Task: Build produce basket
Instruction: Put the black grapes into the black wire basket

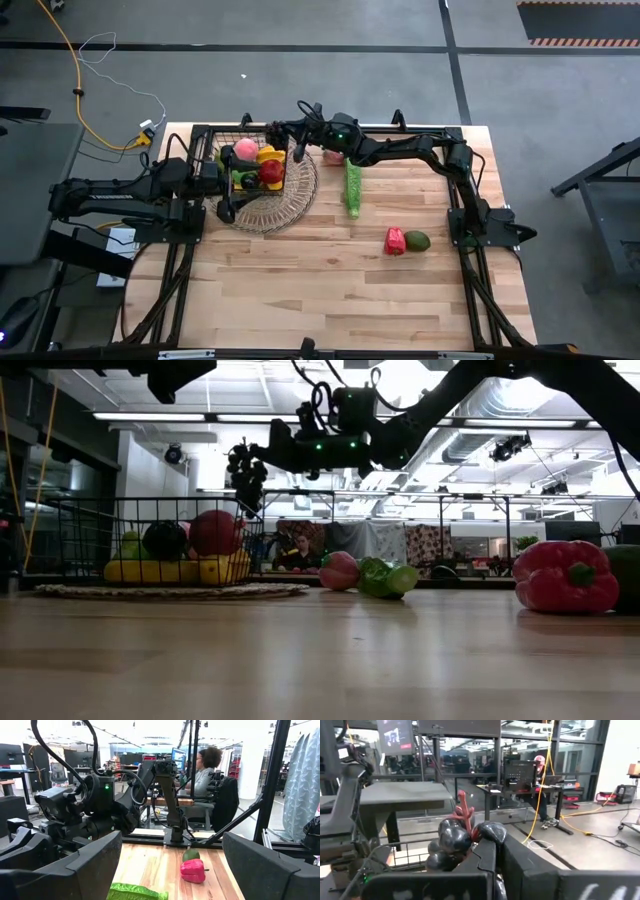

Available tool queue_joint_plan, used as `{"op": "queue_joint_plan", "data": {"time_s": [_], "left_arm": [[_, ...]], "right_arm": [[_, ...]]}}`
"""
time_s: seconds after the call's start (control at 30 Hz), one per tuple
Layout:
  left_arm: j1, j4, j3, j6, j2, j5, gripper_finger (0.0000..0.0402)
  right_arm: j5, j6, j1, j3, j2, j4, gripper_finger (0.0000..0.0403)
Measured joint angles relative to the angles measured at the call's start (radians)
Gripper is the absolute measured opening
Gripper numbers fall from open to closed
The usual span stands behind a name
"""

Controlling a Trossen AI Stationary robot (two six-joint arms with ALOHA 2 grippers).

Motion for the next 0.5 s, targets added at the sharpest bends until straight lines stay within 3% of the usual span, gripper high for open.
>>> {"op": "queue_joint_plan", "data": {"time_s": [0.27,0.5], "left_arm": [[0.0,0.0,0.0,0.0,0.0,0.0,0.0335],[0.0,0.001,0.0,0.0,0.0,0.0,0.0335]], "right_arm": [[-0.077,0.02,0.0,0.0,0.0,0.031,0.0005],[-0.078,0.021,0.0,-0.001,0.0,0.032,0.0005]]}}
